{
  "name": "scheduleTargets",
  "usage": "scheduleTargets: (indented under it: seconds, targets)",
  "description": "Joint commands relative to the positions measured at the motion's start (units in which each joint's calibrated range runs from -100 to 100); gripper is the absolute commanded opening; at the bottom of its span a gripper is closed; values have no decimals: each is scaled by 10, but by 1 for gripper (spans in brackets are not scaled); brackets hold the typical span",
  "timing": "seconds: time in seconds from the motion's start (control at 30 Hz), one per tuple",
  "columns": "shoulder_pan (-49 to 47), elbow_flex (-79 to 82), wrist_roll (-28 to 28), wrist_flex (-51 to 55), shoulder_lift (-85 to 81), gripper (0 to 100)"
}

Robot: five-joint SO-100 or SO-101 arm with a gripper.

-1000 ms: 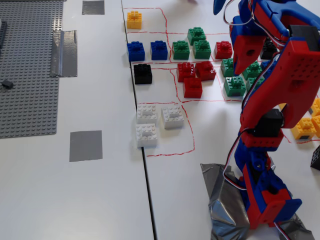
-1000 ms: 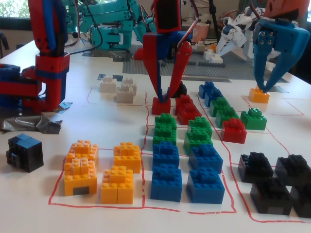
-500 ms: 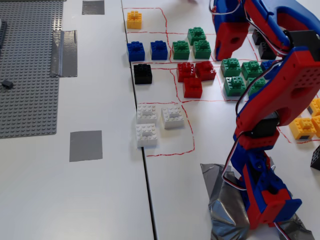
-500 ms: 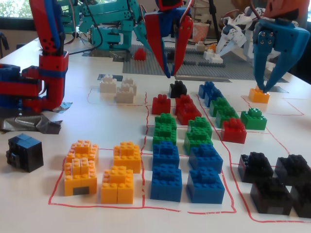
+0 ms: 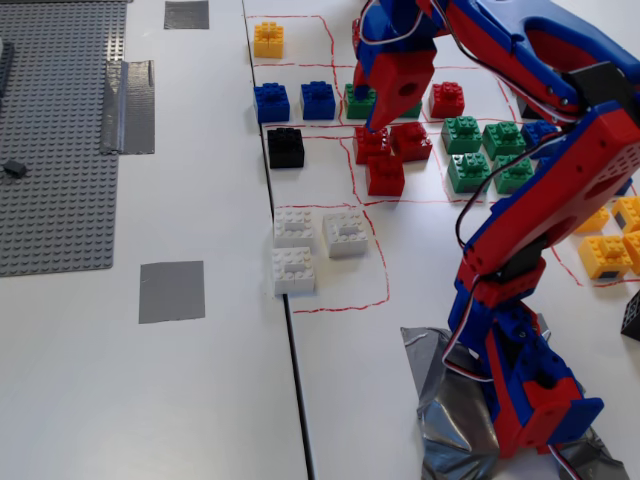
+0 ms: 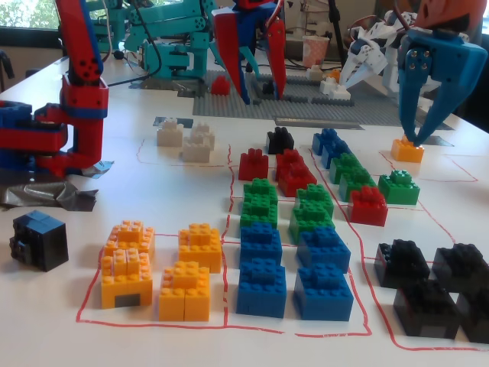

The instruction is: Grab the block and put it in the grey marker

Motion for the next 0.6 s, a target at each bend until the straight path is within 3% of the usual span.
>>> scheduleTargets:
  seconds: [0.0, 0.57]
  targets:
    - [-10, -38, -7, 6, -18, 20]
    - [-58, -94, -25, -10, 82, 27]
